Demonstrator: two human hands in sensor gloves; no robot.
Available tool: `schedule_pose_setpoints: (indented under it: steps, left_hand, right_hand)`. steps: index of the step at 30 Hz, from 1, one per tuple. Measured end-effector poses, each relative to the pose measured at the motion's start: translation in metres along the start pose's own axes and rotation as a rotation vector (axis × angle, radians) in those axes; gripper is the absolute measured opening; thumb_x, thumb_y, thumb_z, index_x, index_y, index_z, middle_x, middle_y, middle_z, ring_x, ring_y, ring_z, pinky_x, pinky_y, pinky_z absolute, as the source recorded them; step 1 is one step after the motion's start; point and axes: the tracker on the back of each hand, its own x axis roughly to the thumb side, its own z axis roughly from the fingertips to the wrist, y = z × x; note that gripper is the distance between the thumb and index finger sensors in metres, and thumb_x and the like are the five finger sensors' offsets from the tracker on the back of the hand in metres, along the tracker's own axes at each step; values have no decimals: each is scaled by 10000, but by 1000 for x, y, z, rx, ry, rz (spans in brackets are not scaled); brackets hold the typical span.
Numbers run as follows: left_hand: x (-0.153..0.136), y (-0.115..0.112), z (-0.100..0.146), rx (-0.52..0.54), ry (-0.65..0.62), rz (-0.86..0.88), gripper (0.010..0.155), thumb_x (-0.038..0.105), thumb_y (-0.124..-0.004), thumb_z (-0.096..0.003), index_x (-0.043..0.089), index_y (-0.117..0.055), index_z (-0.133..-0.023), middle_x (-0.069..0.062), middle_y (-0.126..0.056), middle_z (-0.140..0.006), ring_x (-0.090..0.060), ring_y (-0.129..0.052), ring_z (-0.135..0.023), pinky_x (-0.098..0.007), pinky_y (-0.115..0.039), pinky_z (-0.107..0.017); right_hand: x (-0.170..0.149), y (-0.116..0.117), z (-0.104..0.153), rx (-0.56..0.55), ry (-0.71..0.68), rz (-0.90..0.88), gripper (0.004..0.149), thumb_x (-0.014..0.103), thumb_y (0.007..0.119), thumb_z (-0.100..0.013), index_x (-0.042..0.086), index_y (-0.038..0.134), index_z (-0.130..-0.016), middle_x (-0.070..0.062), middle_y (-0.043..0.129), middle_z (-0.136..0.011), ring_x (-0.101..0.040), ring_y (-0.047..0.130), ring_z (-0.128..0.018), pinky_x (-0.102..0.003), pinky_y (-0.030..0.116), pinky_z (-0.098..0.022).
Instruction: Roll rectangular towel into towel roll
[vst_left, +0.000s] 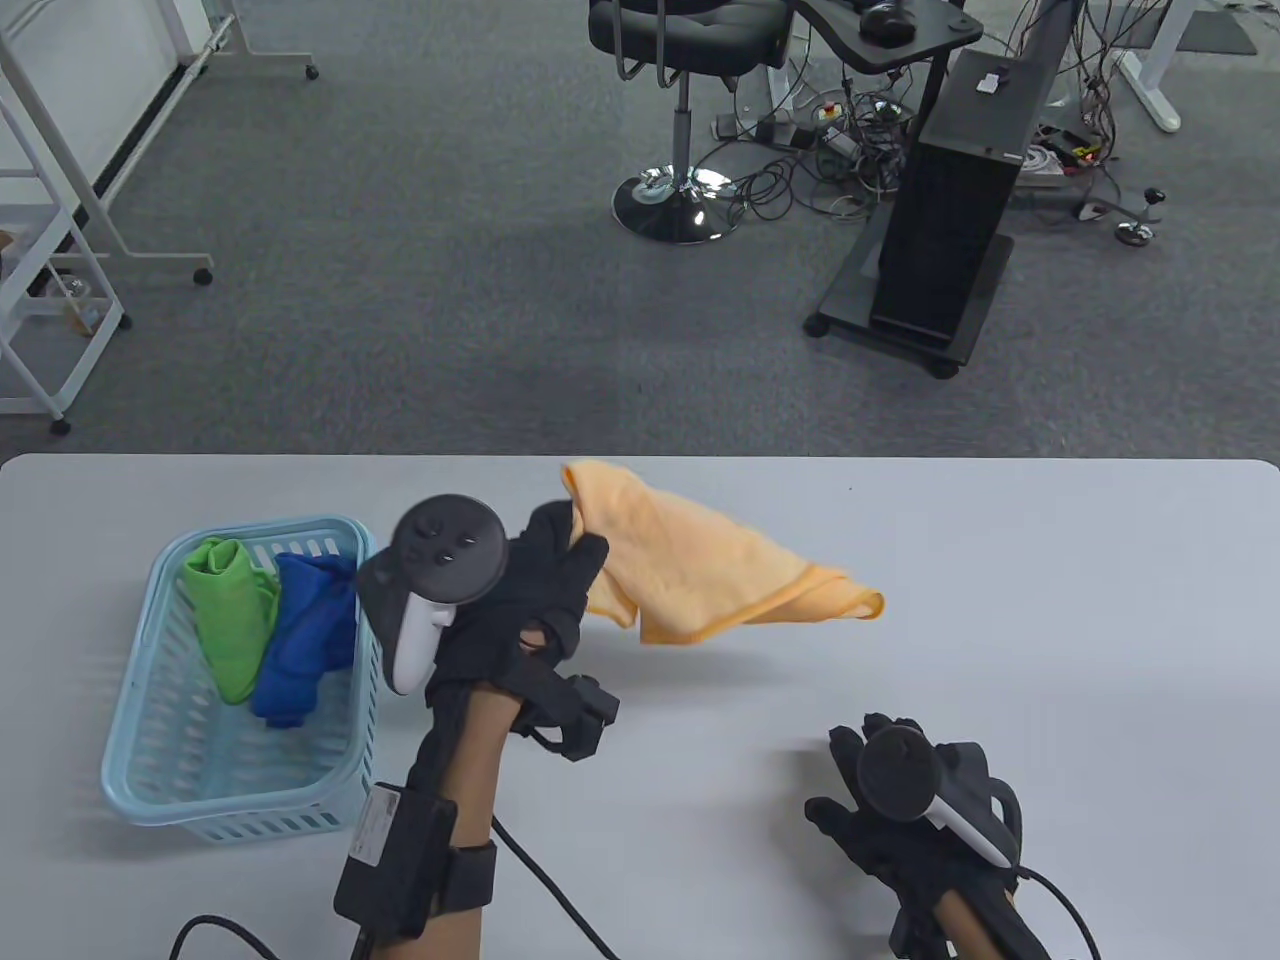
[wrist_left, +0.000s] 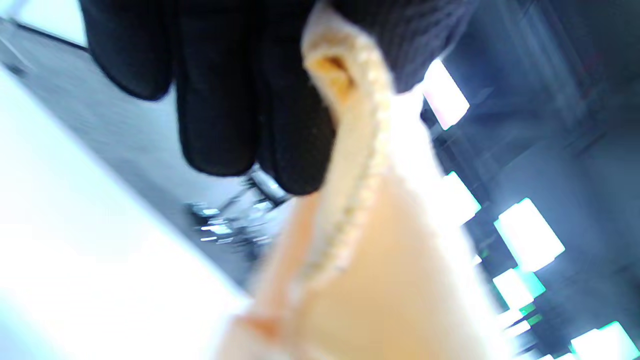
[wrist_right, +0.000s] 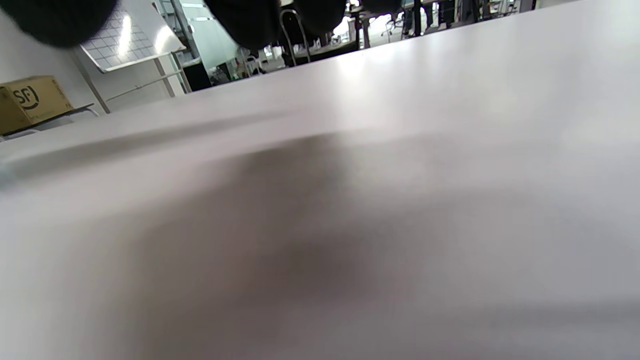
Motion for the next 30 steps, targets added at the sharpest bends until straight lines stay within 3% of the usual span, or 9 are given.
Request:
schedule_pose_setpoints:
  steps: [3,6,9,12,16,18,21,26,30]
  left_hand:
    - [-43,-59,3,-145,126,-252,525,407,-785,-431,102,-860,-852,-25,-1140,-520,-272,-1114,-566,-548,-791,-531]
    - [-71,-97,23,-194,185,-291,509,467,-825,-394,123,-956,-746,-14,-1149,-361,-250,-1144,-458,-538,-820,-490]
    - [-84,-105,44,-228,203,-256,495,493,-822,-393,131,-989,-686,-2,-1114,-284,-227,-1141,-434,-526,-825,-485]
    - [-90,-105,67,-158,194,-133,495,512,-816,-396,128,-1009,-643,7,-1100,-251,-222,-1140,-427,-523,-826,-485]
    - [-94,-108,80,-123,167,-19,507,525,-817,-391,92,-1029,-550,3,-1091,-173,-212,-1151,-384,-521,-837,-470]
    - [-97,-111,80,-123,150,78,510,530,-809,-394,92,-1027,-538,20,-1088,-159,-196,-1154,-378,-513,-842,-468]
    - [-107,-122,81,-96,154,291,514,530,-796,-400,84,-1019,-528,37,-1084,-148,-185,-1156,-371,-509,-846,-464]
    - [-104,-142,82,-196,150,646,518,505,-788,-412,53,-1010,-537,32,-1094,-159,-198,-1156,-368,-521,-842,-455]
    - [-103,-154,84,-295,155,731,519,508,-772,-421,63,-995,-570,45,-1099,-195,-192,-1151,-400,-518,-835,-469]
  right_hand:
    - [-2,0,0,3,9,0,863,596,668,-331,162,473,-1051,-177,306,-1066,-429,302,-1000,-691,261,-676]
    - [-2,0,0,7,9,6,868,597,672,-322,160,488,-1049,-179,322,-1065,-431,318,-999,-693,268,-674]
    - [0,1,0,11,-1,-3,892,602,673,-319,167,429,-1058,-177,314,-1067,-427,324,-1002,-691,267,-679]
    - [2,4,-1,18,-14,-23,897,605,673,-318,169,420,-1061,-176,313,-1068,-425,322,-1004,-684,270,-685]
    - [8,5,2,9,-43,-16,881,598,681,-314,195,436,-1057,-174,322,-1065,-422,333,-1001,-664,272,-692]
    - [16,5,9,-8,-149,-63,873,618,694,-292,335,378,-1055,-152,298,-1072,-405,316,-1012,-666,271,-702]
    - [36,7,18,9,-310,-131,883,611,733,-264,356,412,-1046,-138,299,-1074,-395,319,-1018,-668,283,-709]
    - [63,18,25,-22,-395,-19,960,633,736,-226,227,418,-1036,-120,348,-1064,-376,381,-1019,-673,311,-709]
    - [70,30,23,10,-392,-44,1067,705,719,-190,144,390,-1036,-142,364,-1058,-388,420,-1012,-707,329,-690]
